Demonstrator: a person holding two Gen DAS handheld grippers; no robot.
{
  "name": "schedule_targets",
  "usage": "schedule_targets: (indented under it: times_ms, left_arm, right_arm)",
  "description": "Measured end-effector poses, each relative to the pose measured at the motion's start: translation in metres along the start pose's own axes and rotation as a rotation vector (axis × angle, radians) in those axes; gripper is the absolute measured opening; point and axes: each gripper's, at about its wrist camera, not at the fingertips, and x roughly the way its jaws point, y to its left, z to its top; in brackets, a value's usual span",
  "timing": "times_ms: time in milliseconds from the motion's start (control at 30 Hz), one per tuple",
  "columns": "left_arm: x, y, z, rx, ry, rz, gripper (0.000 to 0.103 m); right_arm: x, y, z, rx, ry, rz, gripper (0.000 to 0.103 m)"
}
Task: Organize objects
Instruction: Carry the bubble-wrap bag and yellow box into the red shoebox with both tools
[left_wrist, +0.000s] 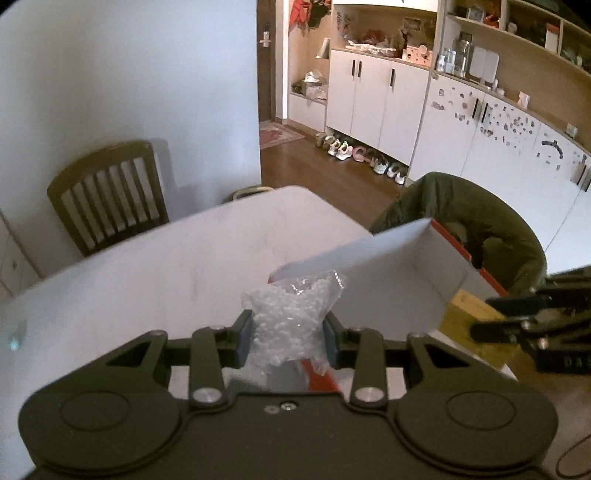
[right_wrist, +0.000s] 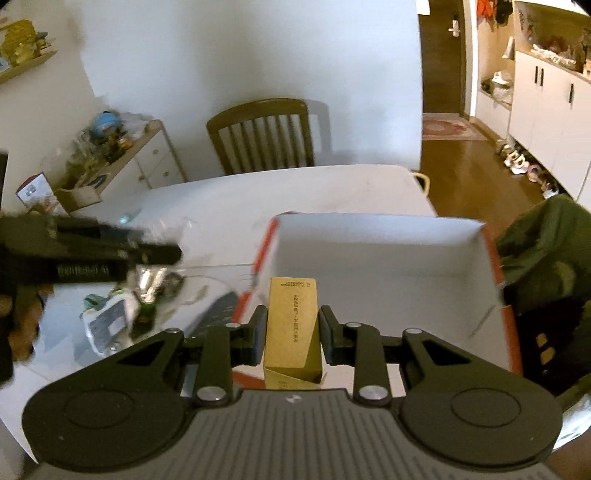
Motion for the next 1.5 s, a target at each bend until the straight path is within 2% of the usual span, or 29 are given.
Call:
schedule_targets:
  times_ms: [100,200,367,567,867,1100,1267,1500]
  left_arm:
    - [0.016,-0.019,0.012,-0.027,-0.019,-0.033,0.037]
    - [0.039,-0.043,0.015,-0.011,-0.006,-0.074,0.037]
    - [0.077,-0.067,0.011,0.001,0.069,-0.109,0.037]
    - [0.126,-0.086,0.007,0.027,0.178,-0.091,0.036]
    - [0.186,-0.088,-0.004,0.039,0.318,-0.043,0.037]
    - [0.214,-0.084,-0.005,0.05,0.411,-0.025,0.037]
    - [0.225,-0.083,-0.009,0.062,0.46,-0.018,0.038]
    - [0.231,-0.08,-0.016,0.062,0.508,-0.025,0.04]
  right_arm:
    - [0.001,-0.016,0.006,-0.004,0.005,-0.024,0.029]
    - [0.008,-0.032,0.012,-0.001,0.008,-0.048,0.029]
    - [0.023,-0.053,0.011,0.013,0.019,-0.068,0.029]
    - [0.057,-0.081,0.009,0.039,0.059,-0.093,0.029]
    - [0.111,-0.11,-0.005,0.079,0.167,-0.124,0.029]
    - [0.133,-0.112,-0.009,0.029,0.251,-0.136,0.029]
    - [0.144,-0.114,-0.014,0.019,0.315,-0.139,0.029]
    - [0.146,-0.113,-0.018,0.019,0.36,-0.12,0.029]
